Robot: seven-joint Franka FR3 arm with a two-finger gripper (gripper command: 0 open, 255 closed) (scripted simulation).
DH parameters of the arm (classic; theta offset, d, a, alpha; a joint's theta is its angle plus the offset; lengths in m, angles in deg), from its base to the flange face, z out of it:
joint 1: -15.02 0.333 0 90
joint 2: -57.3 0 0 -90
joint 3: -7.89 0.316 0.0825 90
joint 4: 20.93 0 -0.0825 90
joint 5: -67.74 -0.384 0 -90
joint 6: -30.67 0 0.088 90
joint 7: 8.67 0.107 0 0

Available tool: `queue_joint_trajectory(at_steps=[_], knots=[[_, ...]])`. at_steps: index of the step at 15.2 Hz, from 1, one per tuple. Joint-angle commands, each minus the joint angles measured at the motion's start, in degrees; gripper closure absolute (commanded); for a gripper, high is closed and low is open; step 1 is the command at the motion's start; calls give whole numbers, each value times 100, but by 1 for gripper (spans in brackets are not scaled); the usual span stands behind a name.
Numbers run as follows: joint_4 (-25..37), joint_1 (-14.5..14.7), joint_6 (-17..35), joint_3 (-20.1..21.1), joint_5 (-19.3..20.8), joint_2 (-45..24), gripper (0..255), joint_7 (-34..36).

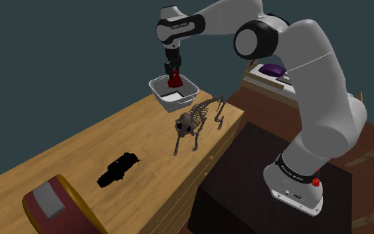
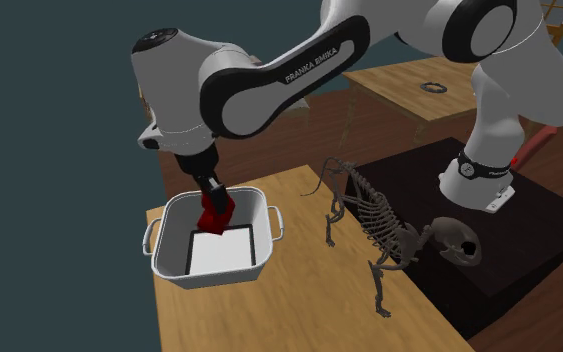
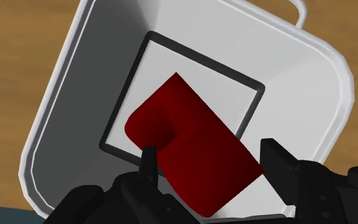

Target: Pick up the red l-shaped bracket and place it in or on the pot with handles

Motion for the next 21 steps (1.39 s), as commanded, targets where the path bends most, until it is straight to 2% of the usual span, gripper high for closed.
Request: queue_joint_trajectory(at_steps=[1, 9, 10, 15, 19, 21], knots=[[-46, -6, 117, -2, 2, -66, 255, 1], [-41, -5, 115, -2, 2, -68, 255, 1], [-41, -5, 115, -2, 2, -69, 0, 1], [-41, -5, 115, -2, 2, -69, 0, 1], [614, 23, -584, 3, -10, -25, 0, -19], [613, 23, -583, 3, -10, -24, 0, -19]])
